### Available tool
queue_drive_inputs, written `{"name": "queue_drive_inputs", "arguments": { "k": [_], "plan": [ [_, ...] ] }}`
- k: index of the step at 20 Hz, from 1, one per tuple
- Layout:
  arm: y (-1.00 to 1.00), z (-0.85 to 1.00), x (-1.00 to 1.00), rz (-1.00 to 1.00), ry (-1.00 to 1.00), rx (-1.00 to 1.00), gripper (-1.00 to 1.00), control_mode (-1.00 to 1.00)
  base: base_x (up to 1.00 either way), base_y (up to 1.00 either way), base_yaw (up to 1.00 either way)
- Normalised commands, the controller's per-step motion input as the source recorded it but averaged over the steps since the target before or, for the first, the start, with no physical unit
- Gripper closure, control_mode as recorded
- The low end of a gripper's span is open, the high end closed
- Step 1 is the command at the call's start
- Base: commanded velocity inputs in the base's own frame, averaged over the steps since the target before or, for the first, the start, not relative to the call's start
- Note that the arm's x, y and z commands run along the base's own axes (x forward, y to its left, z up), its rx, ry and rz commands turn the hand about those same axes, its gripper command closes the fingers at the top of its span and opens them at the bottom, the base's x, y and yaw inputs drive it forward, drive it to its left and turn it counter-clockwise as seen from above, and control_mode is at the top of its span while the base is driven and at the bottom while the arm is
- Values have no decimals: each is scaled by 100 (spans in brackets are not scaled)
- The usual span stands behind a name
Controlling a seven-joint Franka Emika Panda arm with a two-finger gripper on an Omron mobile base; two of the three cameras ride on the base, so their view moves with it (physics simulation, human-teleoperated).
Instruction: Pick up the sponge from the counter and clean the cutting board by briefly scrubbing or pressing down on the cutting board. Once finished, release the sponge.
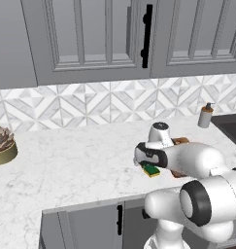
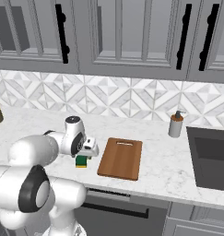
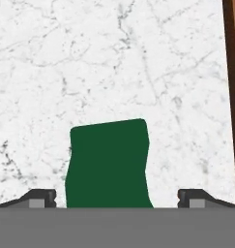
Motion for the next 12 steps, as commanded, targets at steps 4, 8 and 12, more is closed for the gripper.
{"name": "queue_drive_inputs", "arguments": {
  "k": [4,8,12],
  "plan": [
    [0,-24,16,0,2,0,-100,-100,0,0,0],
    [0,-29,13,0,3,0,-100,-100,0,0,0],
    [3,-39,14,0,5,1,-100,-100,0,0,0]
  ]
}}
